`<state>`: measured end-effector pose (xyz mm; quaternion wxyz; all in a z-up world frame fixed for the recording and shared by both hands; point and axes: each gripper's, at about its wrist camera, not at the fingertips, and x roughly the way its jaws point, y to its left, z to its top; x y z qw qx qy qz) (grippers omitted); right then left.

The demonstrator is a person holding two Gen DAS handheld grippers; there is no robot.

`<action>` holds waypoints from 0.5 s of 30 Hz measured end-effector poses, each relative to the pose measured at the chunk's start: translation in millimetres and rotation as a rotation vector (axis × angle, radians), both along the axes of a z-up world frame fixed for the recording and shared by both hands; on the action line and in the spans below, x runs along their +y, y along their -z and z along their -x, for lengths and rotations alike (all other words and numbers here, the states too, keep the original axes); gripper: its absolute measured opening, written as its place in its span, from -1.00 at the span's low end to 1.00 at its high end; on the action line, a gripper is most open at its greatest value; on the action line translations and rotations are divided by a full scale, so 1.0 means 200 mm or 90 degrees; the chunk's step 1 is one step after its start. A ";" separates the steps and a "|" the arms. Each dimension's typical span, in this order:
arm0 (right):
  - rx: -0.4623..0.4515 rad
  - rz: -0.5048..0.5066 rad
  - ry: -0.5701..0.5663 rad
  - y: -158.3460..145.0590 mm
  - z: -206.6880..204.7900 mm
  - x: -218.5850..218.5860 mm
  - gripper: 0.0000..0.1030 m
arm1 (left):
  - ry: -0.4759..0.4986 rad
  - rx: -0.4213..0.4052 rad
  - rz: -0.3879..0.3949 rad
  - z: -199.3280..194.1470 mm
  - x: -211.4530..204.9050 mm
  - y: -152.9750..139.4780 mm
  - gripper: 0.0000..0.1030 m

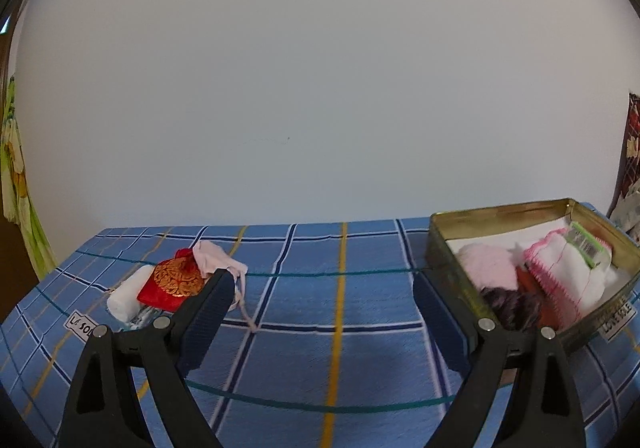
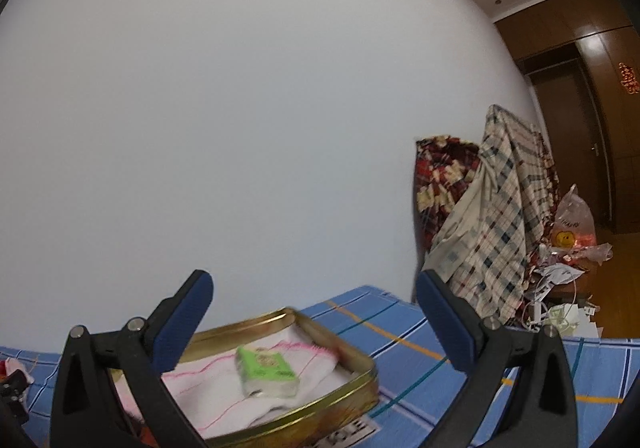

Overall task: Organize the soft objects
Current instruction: 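Lower both items into the tin and open both tools, then move both tools back toward the red pouch, mask and gauze roll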

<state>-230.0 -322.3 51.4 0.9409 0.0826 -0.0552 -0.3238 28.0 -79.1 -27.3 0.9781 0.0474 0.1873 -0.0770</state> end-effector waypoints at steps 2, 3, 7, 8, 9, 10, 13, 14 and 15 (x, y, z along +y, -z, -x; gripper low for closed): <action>0.007 -0.004 -0.006 0.00 -0.01 0.04 1.00 | 0.001 0.001 0.008 -0.01 0.03 0.00 0.80; 0.011 -0.005 -0.009 0.00 -0.02 0.06 1.00 | 0.001 0.001 0.008 -0.01 0.04 0.00 0.80; 0.024 -0.019 -0.025 0.02 -0.05 0.15 1.00 | 0.004 0.003 0.006 -0.02 0.10 0.01 0.80; 0.027 -0.020 -0.029 0.02 -0.05 0.18 1.00 | 0.004 0.002 0.005 -0.03 0.12 0.00 0.80; 0.030 -0.021 -0.034 0.02 -0.06 0.21 1.00 | 0.004 0.001 0.003 -0.03 0.13 0.00 0.80; 0.035 -0.021 -0.040 0.02 -0.08 0.25 1.00 | 0.003 0.001 0.001 -0.03 0.15 0.01 0.80; 0.043 -0.020 -0.063 0.02 -0.12 0.35 1.00 | -0.005 -0.003 -0.002 -0.05 0.21 0.00 0.80; 0.046 -0.020 -0.072 0.02 -0.14 0.39 1.00 | -0.009 -0.002 0.000 -0.06 0.24 0.00 0.80; 0.048 -0.020 -0.080 0.02 -0.15 0.42 1.00 | -0.011 -0.001 0.002 -0.07 0.26 0.00 0.80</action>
